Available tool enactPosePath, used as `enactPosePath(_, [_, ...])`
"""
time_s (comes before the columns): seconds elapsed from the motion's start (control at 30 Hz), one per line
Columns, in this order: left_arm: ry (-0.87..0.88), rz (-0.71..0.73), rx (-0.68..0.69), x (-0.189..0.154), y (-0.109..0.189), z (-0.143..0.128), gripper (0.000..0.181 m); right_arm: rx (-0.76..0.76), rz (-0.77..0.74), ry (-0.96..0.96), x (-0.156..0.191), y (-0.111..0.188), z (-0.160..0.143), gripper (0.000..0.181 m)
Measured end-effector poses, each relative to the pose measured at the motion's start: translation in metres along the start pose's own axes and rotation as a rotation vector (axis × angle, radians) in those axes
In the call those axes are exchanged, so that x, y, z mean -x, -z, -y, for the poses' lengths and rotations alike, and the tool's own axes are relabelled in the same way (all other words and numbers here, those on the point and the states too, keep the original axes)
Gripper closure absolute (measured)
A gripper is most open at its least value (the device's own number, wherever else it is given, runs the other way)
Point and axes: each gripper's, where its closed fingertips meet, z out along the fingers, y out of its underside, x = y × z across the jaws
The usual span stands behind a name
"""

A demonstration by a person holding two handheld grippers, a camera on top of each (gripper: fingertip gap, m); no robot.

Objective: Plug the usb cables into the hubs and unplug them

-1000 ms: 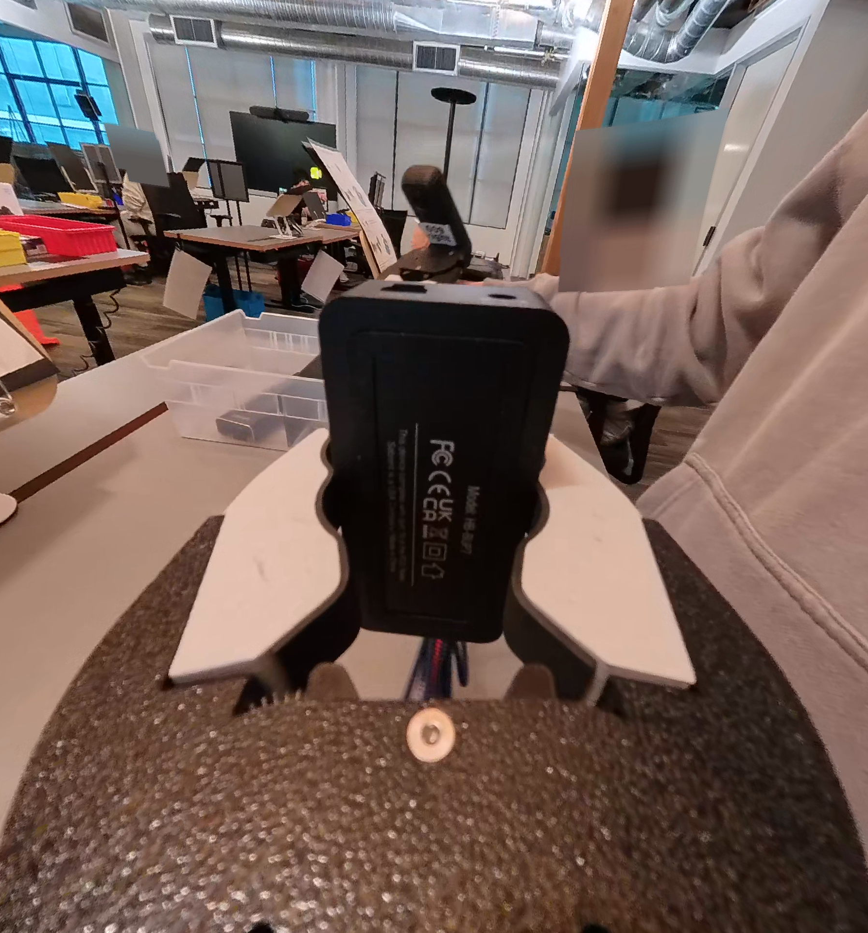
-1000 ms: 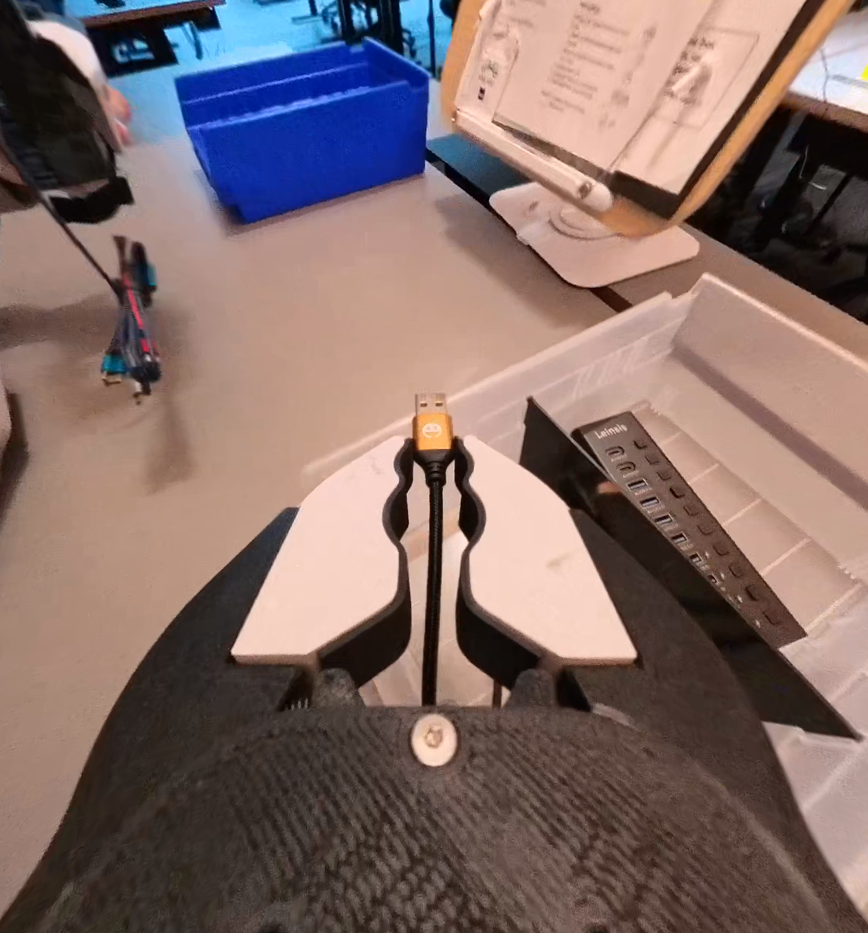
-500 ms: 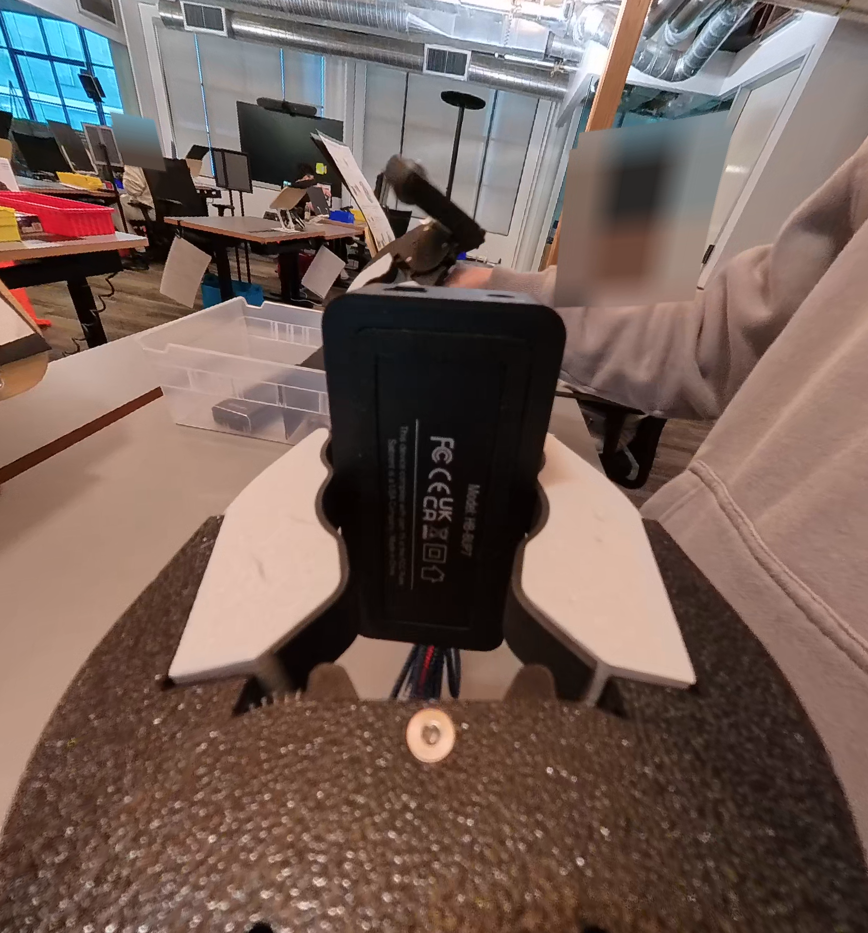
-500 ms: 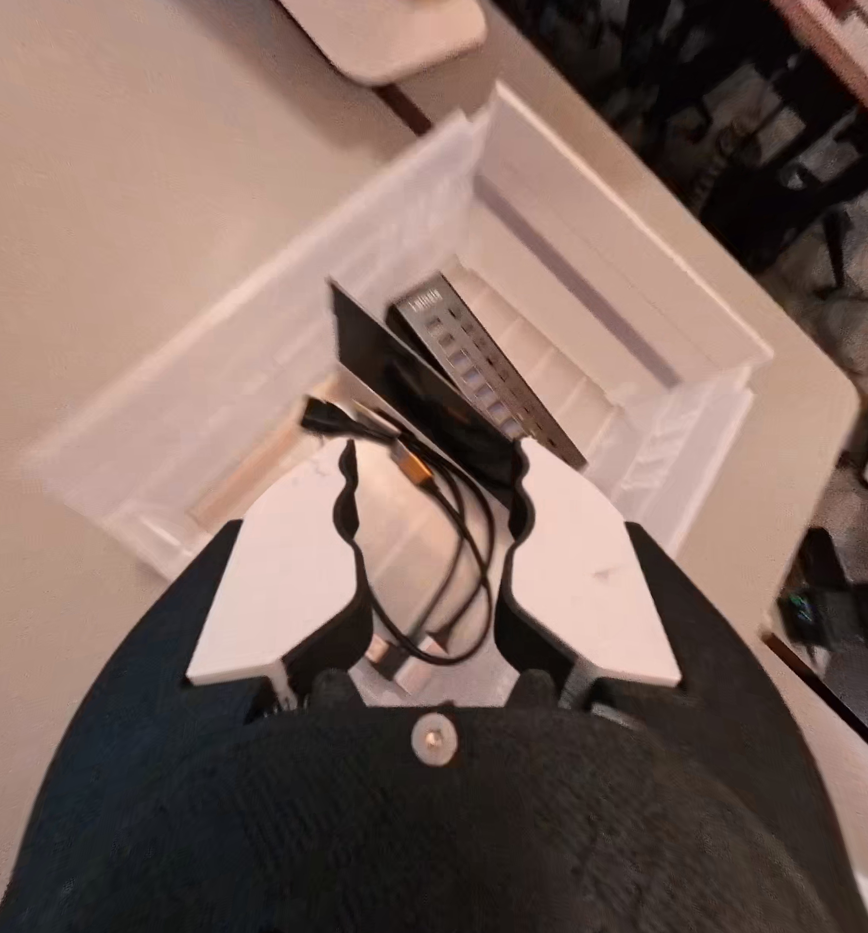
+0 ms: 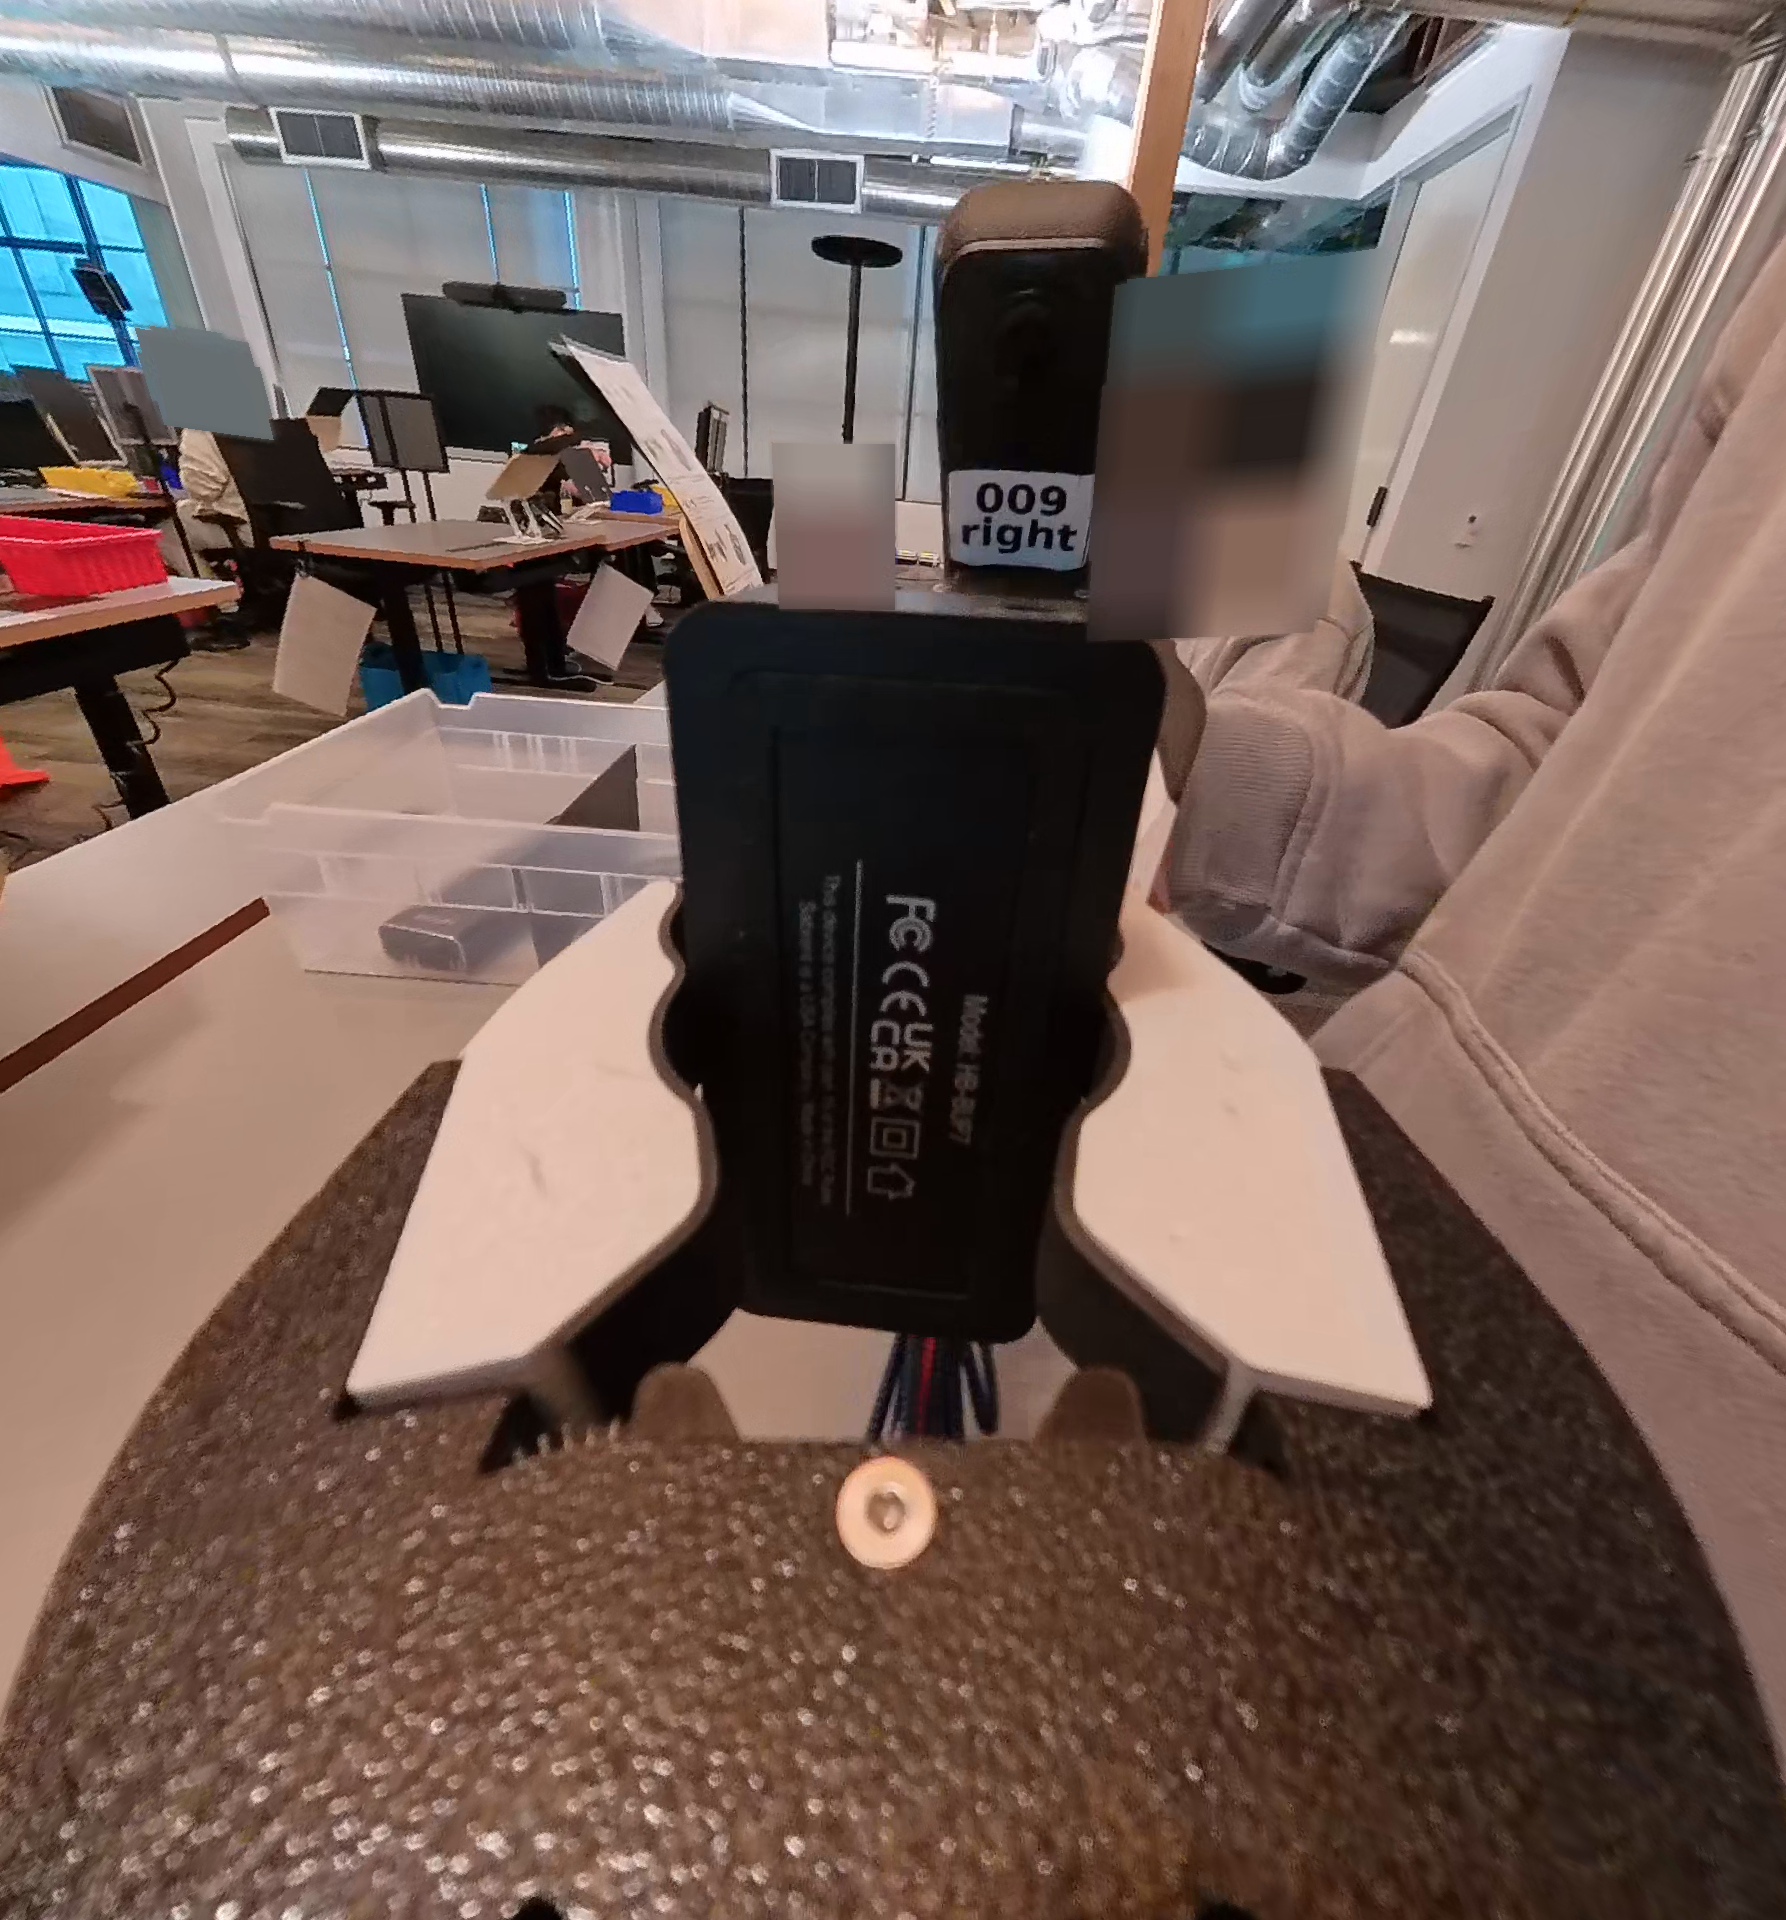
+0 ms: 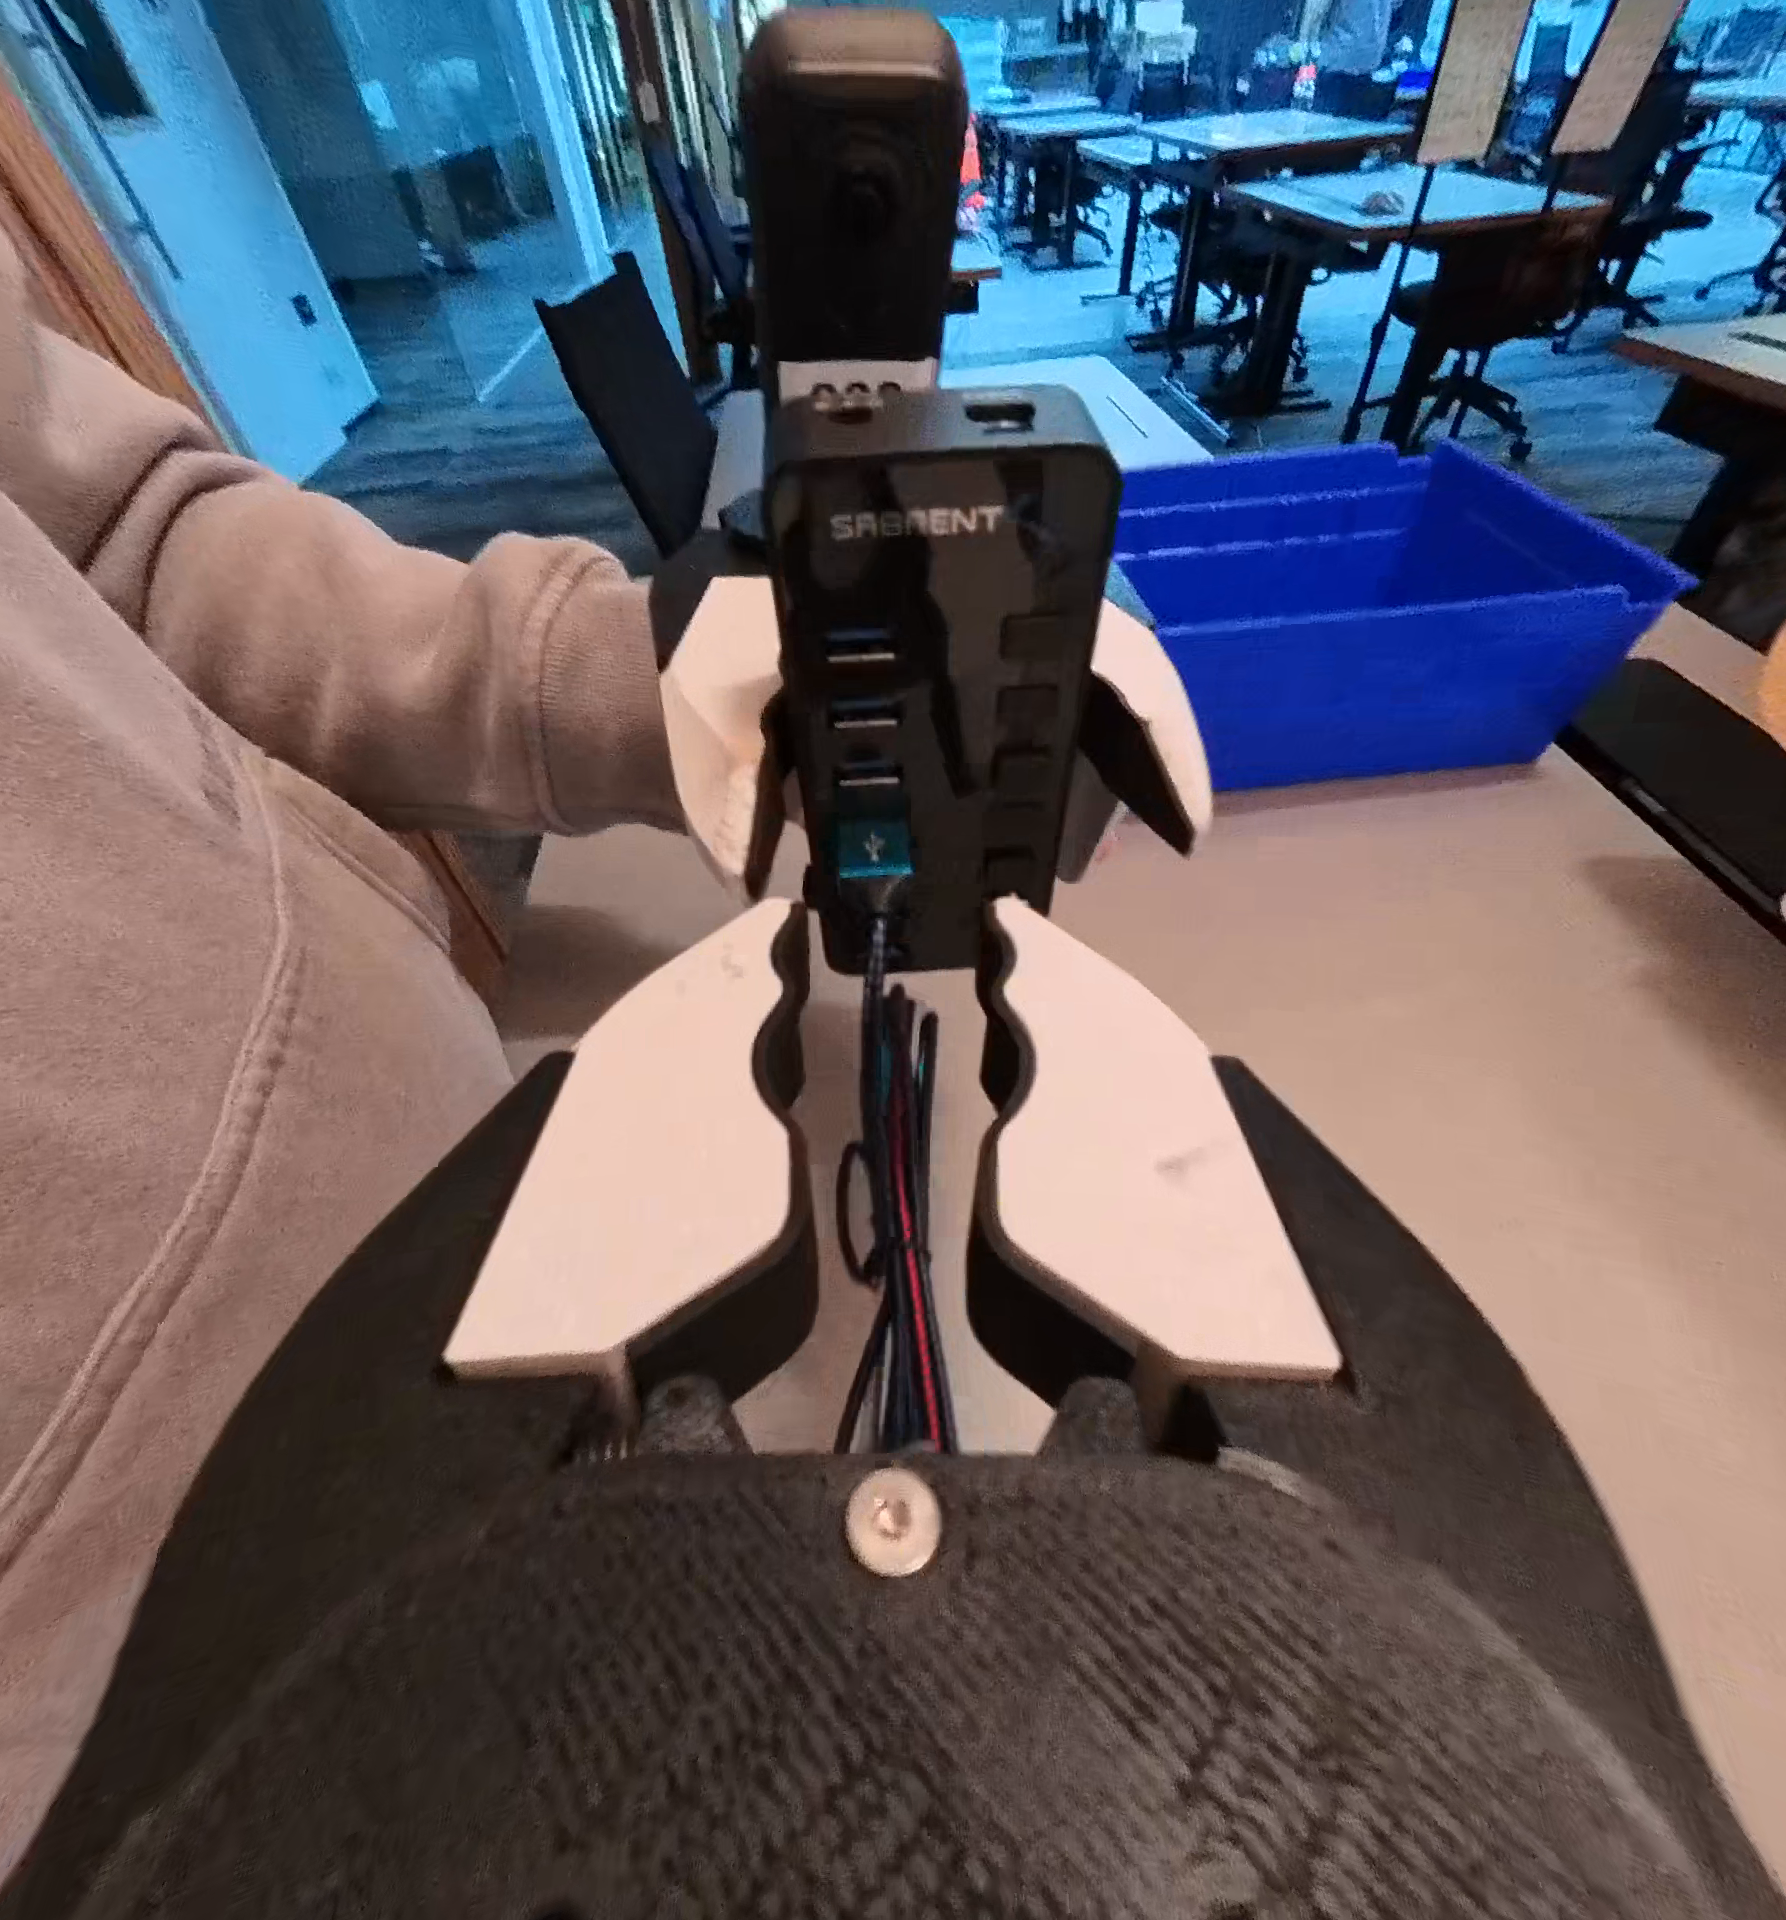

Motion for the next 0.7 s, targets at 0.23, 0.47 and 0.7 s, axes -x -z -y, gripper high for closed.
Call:
enactPosePath(0.23, [-0.010, -0.014, -0.042, -0.005, 0.002, 0.009, 0.111, -0.086, -0.031, 0.058, 0.008, -0.011, 0.012, 0.166])
enactPosePath(0.47, [-0.017, -0.042, -0.044, -0.011, 0.001, 0.012, 0.112, -0.131, -0.023, 0.062, 0.014, -0.008, 0.017, 0.168])
enactPosePath(0.7, [-0.021, -0.090, 0.033, -0.021, 0.002, 0.004, 0.111, 0.044, -0.020, 0.122, 0.023, -0.006, 0.011, 0.167])
